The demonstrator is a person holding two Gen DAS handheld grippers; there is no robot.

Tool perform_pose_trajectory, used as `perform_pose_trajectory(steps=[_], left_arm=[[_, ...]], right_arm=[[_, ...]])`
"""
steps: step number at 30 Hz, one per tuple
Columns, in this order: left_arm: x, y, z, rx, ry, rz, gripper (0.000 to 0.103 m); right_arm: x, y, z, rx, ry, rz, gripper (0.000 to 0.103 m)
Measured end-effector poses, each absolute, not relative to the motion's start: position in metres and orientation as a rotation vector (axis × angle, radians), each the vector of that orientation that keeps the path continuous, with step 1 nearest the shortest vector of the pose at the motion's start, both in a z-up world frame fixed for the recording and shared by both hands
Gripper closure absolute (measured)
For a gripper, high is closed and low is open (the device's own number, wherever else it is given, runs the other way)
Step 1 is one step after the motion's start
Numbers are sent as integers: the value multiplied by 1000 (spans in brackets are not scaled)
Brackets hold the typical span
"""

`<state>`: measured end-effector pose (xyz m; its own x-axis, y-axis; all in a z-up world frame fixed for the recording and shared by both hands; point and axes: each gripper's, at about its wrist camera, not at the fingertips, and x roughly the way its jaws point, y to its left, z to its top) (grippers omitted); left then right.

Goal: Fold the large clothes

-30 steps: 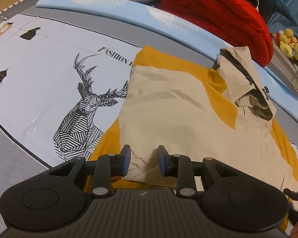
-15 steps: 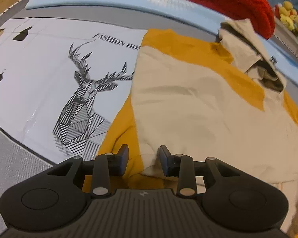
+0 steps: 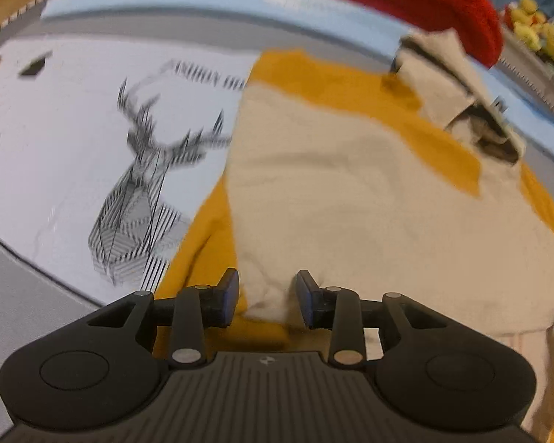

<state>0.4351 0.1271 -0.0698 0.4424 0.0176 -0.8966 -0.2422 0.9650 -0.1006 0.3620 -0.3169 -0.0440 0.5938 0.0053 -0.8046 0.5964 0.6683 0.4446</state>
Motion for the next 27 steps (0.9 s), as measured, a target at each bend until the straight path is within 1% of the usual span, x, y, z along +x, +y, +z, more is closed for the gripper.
perform_pose_trajectory(steps=[2,9,14,18,20,27], left_arm=[[434,129,-69,-210,1105,183,65],[424,116,-41,-174,1013,143,63],[412,97,-21,-132,978,88,58],[400,84,-7,-112,948,49,55],[393,77,-1,-103,932,31,51],[373,57,11,-87,893,-32,49]], right_arm=[[361,-317,-40,752,866,-392,63],[356,-307,-7,596,772,-374,63],[349,-299,18,490,697,-331,63],[339,-296,34,470,655,-290,60],[332,-295,43,451,637,-278,59],[303,-305,62,394,595,-268,58]])
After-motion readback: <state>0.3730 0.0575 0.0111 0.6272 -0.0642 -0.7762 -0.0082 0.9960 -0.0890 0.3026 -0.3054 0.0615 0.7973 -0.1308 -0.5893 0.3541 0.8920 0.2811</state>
